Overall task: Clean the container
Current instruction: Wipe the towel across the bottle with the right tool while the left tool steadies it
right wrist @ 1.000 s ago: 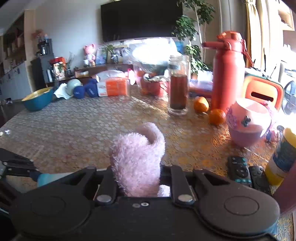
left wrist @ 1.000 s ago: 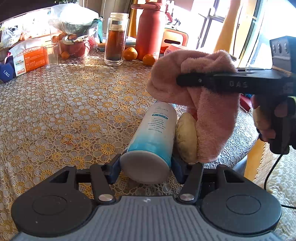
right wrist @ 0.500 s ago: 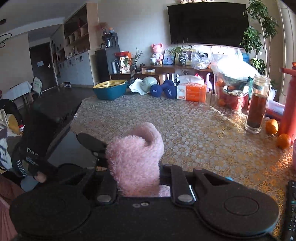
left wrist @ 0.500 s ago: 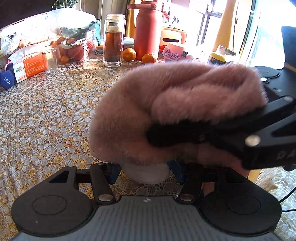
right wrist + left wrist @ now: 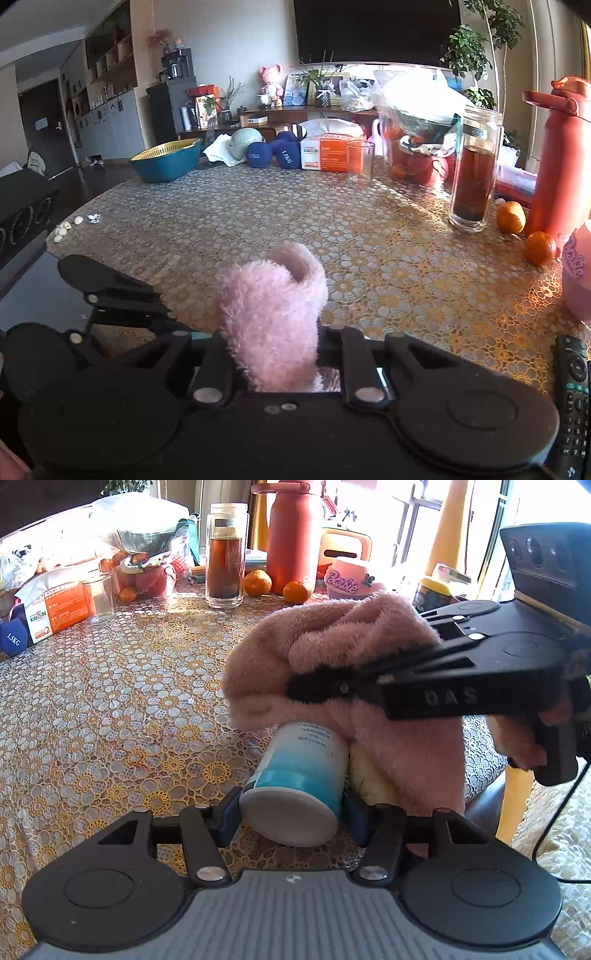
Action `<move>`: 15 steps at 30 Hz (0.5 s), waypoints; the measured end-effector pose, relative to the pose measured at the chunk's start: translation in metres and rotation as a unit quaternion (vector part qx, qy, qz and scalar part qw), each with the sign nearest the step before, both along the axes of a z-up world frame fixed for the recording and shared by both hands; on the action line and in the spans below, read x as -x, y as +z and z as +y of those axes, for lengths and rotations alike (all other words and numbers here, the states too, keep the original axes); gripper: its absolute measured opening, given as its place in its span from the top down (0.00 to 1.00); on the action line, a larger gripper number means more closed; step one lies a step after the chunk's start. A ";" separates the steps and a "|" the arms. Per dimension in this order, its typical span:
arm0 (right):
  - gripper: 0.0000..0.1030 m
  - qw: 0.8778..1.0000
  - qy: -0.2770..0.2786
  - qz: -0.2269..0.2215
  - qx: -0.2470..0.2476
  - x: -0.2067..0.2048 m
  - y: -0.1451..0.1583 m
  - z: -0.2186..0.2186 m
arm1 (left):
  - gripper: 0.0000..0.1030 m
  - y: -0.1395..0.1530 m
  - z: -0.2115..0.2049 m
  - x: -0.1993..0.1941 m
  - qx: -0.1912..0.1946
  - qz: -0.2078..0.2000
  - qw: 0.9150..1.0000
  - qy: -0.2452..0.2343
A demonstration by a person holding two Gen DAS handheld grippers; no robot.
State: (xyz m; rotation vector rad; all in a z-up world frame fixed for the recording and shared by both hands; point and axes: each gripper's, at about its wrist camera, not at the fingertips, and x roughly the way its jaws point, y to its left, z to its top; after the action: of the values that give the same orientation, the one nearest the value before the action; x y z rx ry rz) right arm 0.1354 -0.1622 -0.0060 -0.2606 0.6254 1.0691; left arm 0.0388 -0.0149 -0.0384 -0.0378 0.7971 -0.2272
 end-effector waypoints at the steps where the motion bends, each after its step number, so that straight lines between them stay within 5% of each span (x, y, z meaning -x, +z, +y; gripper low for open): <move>1: 0.84 1.000 -0.008 -0.003 0.003 -0.003 0.000 0.000 | 0.45 0.000 0.000 0.000 0.000 -0.001 1.000 0.000; 15: 0.83 0.996 -0.083 0.012 0.016 -0.047 -0.010 -0.020 | 0.45 0.002 0.002 -0.002 0.005 -0.011 1.000 -0.006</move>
State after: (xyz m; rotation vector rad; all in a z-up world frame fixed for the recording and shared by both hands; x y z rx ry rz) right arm 0.1826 -0.1820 -0.0156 -0.2201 0.6746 0.9031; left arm 0.0410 -0.0126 -0.0363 -0.0395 0.7748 -0.2422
